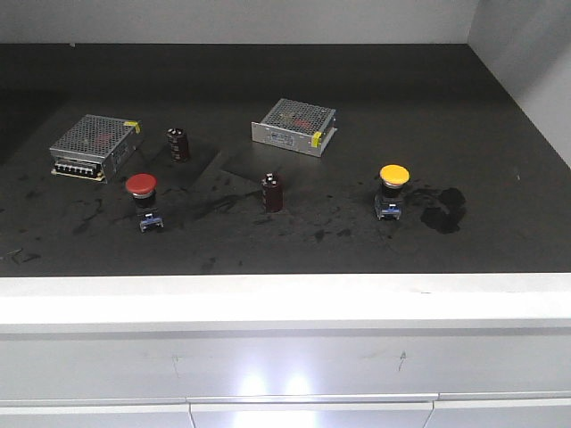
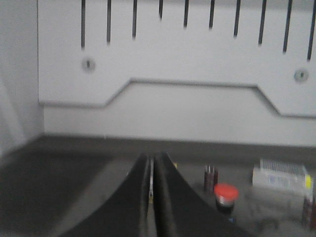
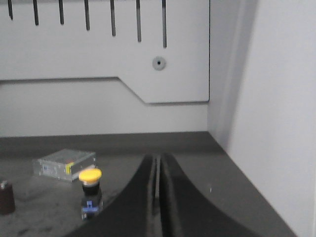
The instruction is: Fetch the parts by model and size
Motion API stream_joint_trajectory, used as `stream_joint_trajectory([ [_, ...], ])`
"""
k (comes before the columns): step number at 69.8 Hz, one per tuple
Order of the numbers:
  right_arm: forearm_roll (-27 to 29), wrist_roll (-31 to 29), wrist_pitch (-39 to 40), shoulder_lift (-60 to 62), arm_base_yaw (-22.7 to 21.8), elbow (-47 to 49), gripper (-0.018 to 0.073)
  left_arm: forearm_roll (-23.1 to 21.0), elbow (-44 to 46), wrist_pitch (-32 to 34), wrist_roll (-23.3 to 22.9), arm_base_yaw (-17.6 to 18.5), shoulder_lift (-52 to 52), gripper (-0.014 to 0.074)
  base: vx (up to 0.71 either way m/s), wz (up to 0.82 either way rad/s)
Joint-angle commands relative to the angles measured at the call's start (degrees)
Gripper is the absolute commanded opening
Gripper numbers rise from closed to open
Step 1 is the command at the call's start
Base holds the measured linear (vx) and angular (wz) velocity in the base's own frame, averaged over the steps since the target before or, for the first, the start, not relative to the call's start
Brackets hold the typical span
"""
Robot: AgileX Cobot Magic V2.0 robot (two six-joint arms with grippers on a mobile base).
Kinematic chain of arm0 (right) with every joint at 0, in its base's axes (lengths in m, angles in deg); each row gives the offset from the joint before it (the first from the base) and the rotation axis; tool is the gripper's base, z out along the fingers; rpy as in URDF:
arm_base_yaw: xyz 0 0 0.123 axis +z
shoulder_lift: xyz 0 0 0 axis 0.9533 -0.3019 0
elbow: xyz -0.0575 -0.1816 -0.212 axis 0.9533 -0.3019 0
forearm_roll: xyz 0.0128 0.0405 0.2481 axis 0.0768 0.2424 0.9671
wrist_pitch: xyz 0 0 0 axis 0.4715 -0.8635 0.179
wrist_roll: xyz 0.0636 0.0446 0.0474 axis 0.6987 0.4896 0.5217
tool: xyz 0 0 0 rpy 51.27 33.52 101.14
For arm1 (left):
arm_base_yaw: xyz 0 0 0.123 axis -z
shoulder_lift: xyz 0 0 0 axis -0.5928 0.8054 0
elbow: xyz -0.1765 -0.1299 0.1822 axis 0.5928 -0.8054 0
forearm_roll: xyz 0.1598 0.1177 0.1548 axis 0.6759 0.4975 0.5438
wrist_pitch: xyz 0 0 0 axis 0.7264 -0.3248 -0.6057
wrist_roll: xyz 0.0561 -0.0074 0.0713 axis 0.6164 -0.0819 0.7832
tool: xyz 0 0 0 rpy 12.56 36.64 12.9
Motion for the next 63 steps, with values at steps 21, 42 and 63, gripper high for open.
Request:
stream_joint_trajectory([
  [21, 1.17, -0.47, -3.85, -16.58, -0.3, 21.73, -0.0002, 1.31, 31.37, -6.72, -0.31, -0.08, 23.49, -0.0006, 0.0, 0.0],
  [42, 1.18, -0.47, -7.72, -31.57, -0.3, 30.64, 0.0001, 1.26, 36.43, -7.72, -0.31, -0.08, 38.38, 0.0008, 0.0, 0.0],
  [63, 1.18, -0.47, -8.08, -39.56, -0.3, 30.53, 0.0138, 1.2, 36.43, -17.67, -0.31, -0.08, 43.29, 0.0279, 0.0, 0.0],
])
